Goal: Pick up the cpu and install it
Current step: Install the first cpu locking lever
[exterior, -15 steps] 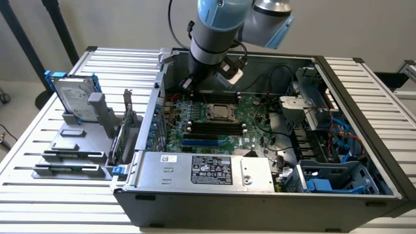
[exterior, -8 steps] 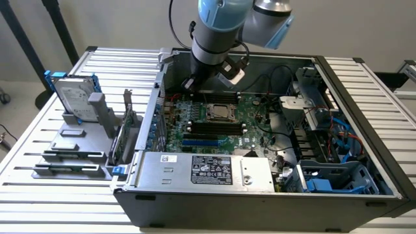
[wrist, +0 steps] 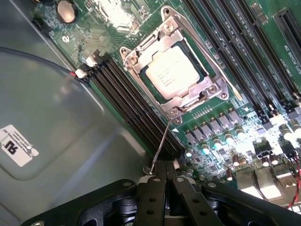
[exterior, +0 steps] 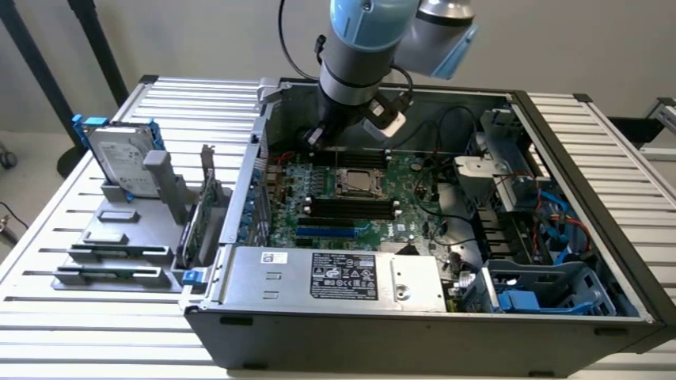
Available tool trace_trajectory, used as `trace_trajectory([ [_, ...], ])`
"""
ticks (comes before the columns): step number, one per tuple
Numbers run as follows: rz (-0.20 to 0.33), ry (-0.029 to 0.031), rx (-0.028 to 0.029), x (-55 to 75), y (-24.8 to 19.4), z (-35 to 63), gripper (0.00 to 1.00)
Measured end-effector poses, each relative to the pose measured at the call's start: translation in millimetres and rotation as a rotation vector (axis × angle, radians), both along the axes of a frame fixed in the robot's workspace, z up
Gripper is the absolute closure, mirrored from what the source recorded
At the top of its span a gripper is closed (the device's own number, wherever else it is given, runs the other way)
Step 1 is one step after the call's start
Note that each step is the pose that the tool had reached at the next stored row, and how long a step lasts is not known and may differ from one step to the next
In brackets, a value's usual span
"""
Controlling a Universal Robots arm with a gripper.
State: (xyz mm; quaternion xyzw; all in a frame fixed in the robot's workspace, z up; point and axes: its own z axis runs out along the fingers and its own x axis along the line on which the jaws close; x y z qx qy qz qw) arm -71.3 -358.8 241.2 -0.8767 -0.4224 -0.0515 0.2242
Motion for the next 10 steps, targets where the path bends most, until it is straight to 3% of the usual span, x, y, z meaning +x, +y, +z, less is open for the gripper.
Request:
trace_trajectory([
  [10,-0.013,-0.0307,-0.0006,9.7,0.1,-0.7,0.89],
])
